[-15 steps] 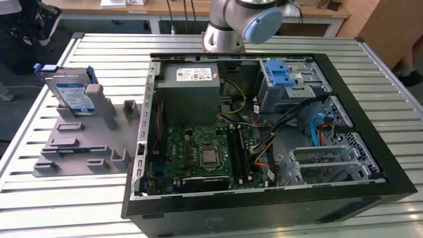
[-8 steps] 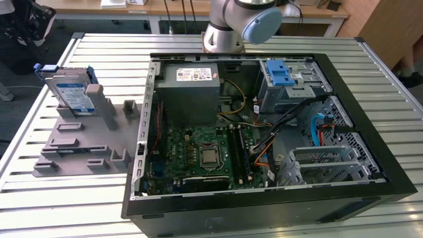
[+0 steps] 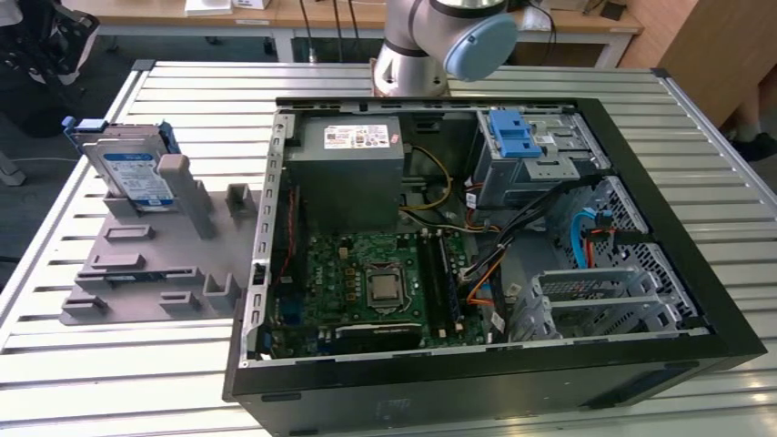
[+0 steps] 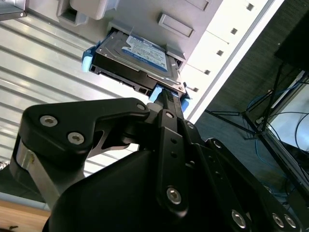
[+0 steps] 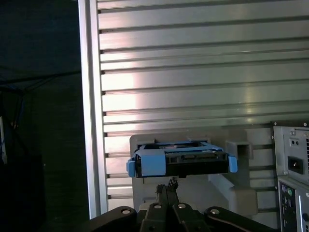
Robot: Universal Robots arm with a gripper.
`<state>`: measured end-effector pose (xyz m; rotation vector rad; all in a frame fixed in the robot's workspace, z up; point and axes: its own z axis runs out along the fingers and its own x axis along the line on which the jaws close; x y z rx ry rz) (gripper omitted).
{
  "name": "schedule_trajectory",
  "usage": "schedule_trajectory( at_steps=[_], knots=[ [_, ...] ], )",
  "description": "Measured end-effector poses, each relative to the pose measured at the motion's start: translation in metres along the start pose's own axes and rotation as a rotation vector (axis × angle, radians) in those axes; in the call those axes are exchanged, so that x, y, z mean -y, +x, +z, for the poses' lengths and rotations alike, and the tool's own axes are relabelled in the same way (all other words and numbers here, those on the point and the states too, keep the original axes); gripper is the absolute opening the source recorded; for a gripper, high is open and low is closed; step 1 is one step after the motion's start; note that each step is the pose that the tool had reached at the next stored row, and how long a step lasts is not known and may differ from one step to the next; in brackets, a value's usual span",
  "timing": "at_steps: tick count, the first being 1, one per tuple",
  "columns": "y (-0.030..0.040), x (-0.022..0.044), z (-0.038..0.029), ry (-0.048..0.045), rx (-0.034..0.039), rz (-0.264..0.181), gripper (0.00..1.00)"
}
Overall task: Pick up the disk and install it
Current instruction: 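Pick up the disk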
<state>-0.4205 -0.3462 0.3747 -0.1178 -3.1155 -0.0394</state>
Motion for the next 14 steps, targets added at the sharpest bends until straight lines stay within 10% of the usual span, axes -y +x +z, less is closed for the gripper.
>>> schedule_trajectory(
  at_steps=[14],
  knots=[
    [0.0, 0.0, 0.0, 0.0005, -0.0004, -0.019, 0.11]
  ],
)
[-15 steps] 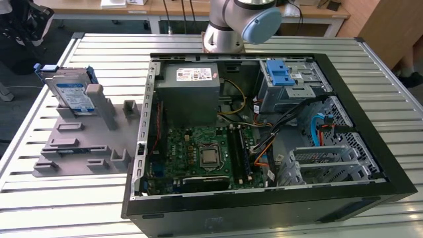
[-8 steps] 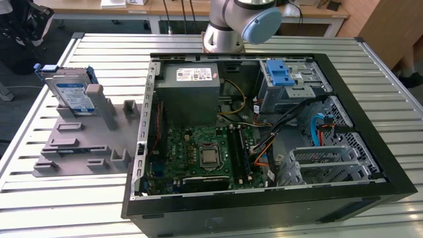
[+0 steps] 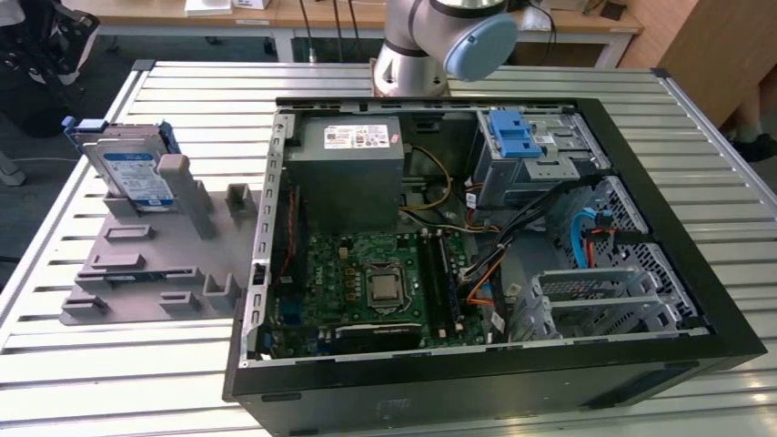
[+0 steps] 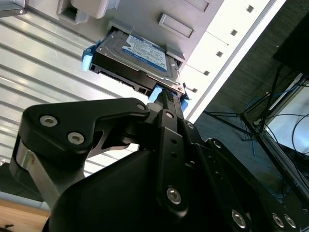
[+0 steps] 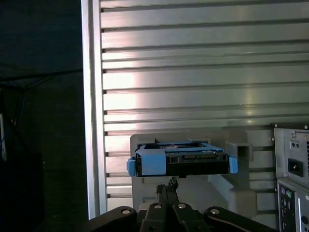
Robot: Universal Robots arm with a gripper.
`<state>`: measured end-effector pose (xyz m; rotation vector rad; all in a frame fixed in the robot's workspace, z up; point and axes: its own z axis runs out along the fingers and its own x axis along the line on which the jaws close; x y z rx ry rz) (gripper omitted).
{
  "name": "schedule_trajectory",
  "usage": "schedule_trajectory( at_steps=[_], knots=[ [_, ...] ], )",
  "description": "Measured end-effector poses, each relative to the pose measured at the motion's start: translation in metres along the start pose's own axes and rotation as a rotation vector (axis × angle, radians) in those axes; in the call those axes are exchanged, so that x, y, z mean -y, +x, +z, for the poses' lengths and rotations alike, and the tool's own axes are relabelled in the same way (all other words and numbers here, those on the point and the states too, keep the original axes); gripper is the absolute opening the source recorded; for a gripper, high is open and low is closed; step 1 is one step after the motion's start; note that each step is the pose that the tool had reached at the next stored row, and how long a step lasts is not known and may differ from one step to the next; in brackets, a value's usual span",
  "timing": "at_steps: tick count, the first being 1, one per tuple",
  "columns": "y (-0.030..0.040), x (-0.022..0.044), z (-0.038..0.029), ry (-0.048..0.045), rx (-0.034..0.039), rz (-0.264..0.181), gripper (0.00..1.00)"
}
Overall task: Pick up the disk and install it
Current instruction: 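Pick up the disk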
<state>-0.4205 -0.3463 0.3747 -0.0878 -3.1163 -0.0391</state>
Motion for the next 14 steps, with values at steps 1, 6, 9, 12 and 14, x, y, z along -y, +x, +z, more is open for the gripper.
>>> schedule_trajectory(
  at_steps=[1, 6, 9, 12, 14],
  knots=[
    [0.0, 0.0, 0.0, 0.0, 0.0, -0.001, 0.11],
    [0.0, 0.0, 0.0, 0.0002, -0.0002, -0.008, 0.11],
    [0.0, 0.0, 0.0, 0.0003, -0.0003, -0.013, 0.11],
    [0.0, 0.0, 0.0, 0.0004, -0.0004, -0.017, 0.11],
    [0.0, 0.0, 0.0, 0.0005, -0.0005, -0.02, 0.11]
  ],
)
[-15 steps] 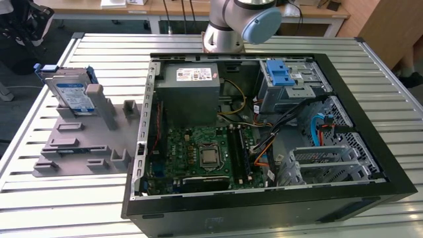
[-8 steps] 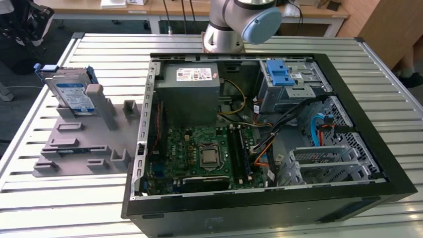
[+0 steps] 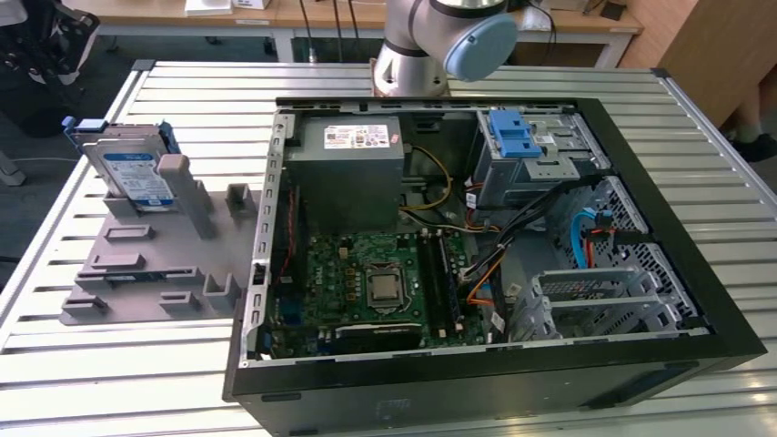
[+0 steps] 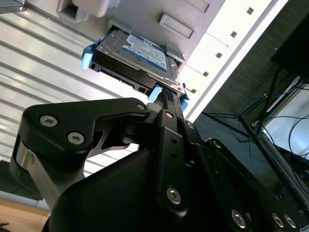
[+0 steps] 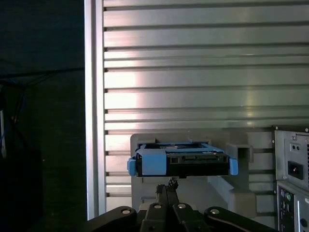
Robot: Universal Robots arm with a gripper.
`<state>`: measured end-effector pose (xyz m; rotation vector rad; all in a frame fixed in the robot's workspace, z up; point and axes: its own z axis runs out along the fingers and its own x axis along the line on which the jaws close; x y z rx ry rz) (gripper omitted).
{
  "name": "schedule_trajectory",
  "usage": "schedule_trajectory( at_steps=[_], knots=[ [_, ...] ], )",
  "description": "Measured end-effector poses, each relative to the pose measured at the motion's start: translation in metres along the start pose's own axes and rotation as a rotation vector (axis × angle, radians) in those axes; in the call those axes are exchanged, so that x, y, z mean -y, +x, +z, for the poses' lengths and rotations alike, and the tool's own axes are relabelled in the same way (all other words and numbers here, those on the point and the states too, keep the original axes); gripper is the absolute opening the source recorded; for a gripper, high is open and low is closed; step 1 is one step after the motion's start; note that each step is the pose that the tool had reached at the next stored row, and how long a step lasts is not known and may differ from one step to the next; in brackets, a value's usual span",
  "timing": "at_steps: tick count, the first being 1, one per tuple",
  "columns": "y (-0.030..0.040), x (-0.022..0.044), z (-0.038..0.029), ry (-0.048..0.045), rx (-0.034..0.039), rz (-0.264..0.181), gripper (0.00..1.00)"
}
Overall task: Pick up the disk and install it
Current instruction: 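Pick up the disk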
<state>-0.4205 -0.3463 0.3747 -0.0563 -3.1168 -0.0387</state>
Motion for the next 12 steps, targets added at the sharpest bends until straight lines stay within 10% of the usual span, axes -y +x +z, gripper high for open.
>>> schedule_trajectory(
  at_steps=[12],
  knots=[
    [0.0, 0.0, 0.0, 0.0007, -0.0005, -0.027, 0.11]
  ],
)
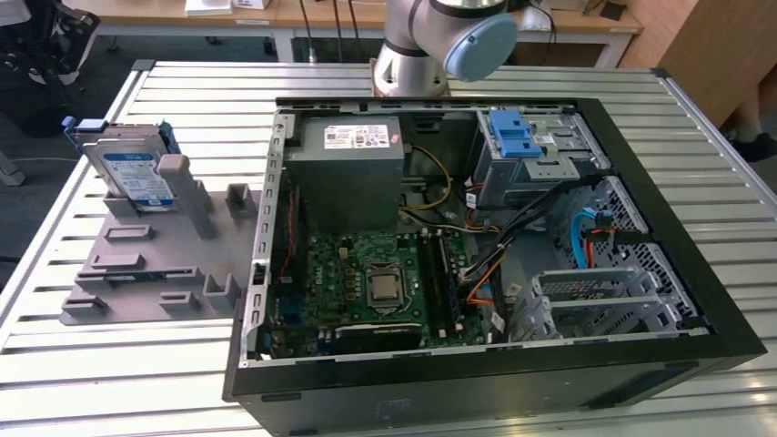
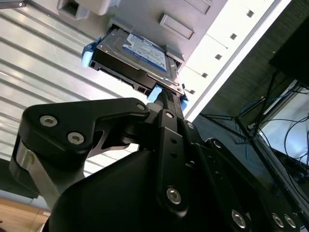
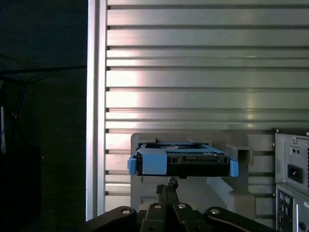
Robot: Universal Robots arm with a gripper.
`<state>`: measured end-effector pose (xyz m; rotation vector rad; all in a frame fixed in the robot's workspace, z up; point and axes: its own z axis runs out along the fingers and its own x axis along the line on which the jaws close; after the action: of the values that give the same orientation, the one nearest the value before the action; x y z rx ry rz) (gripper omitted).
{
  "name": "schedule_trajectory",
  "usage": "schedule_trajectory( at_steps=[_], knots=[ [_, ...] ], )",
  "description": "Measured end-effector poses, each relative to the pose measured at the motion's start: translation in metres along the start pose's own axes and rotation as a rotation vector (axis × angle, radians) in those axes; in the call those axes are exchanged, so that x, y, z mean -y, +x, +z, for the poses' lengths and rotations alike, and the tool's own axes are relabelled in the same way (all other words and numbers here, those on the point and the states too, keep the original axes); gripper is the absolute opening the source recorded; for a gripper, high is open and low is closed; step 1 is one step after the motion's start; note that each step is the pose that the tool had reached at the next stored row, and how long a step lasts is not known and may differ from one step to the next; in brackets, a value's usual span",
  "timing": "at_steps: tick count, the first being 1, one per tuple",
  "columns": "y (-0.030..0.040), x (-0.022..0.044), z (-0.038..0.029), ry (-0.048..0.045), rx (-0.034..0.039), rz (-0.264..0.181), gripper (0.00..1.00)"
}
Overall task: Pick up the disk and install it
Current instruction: 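Pick up the disk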
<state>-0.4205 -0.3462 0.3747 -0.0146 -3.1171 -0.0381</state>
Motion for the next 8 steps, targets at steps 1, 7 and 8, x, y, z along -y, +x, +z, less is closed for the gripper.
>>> schedule_trajectory(
  at_steps=[1, 7, 8],
  knots=[
    [0.0, 0.0, 0.0, 0.0, 0.0, -0.002, 0.11],
    [0.0001, 0.0, 0.0, 0.0002, 0.001, -0.026, 0.11],
    [0.0002, 0.0, 0.0, -0.0003, 0.0016, -0.029, 0.11]
  ],
)
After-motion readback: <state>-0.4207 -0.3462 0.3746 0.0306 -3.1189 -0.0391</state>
